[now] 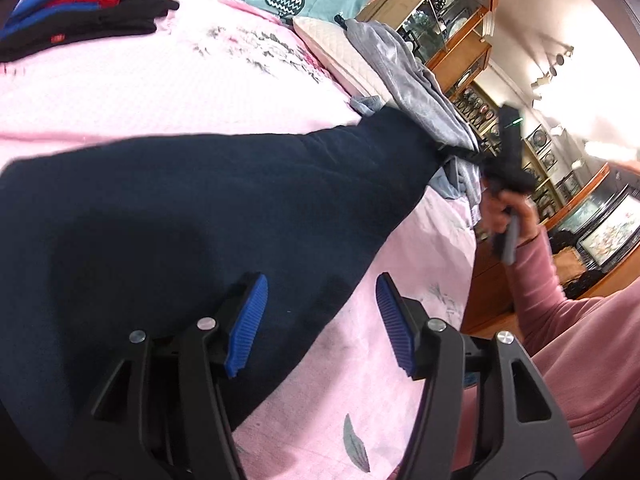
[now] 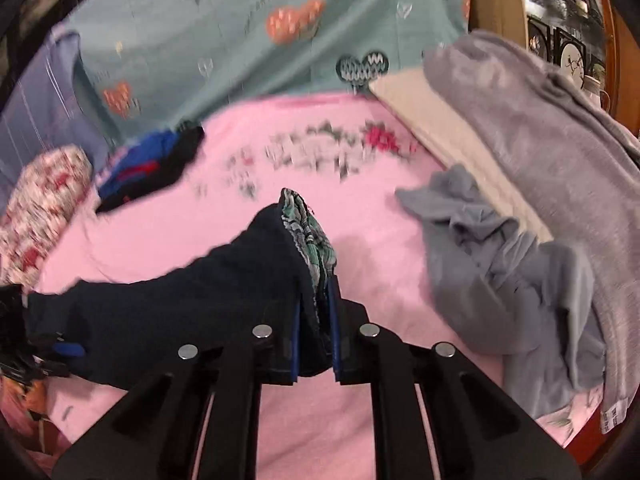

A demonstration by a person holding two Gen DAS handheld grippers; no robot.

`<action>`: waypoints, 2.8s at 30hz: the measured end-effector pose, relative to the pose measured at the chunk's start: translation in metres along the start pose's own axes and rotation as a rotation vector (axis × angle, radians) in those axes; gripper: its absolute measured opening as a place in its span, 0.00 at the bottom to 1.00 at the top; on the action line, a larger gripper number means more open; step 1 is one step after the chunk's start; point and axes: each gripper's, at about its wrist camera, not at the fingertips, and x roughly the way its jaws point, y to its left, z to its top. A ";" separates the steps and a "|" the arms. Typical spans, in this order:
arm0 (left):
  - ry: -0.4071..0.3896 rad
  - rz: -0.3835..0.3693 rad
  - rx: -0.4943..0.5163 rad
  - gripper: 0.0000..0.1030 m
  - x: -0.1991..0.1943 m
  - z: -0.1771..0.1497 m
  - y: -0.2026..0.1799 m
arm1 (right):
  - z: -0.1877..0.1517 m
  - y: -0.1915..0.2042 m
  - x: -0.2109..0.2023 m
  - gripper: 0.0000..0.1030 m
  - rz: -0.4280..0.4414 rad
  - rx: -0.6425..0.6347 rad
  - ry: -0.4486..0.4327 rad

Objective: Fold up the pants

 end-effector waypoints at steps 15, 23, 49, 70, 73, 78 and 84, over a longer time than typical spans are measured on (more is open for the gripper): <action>-0.025 0.001 0.016 0.77 0.011 0.007 -0.012 | -0.020 0.023 0.004 0.41 0.008 0.023 0.006; -0.107 0.093 -0.041 0.81 -0.030 0.003 0.005 | -0.024 0.075 0.088 0.49 -0.002 -0.052 0.268; -0.223 0.364 -0.174 0.93 -0.133 -0.060 0.087 | -0.032 0.376 0.175 0.51 0.810 -0.716 0.699; -0.238 0.310 -0.193 0.93 -0.135 -0.060 0.093 | -0.014 0.392 0.214 0.52 0.821 -0.714 0.767; -0.239 0.307 -0.195 0.93 -0.135 -0.060 0.094 | -0.016 0.388 0.226 0.53 0.852 -0.666 0.828; -0.236 0.306 -0.198 0.93 -0.135 -0.060 0.093 | -0.020 0.396 0.230 0.58 1.019 -0.637 0.940; -0.232 0.302 -0.203 0.93 -0.134 -0.059 0.095 | -0.015 0.402 0.266 0.54 1.077 -0.419 0.943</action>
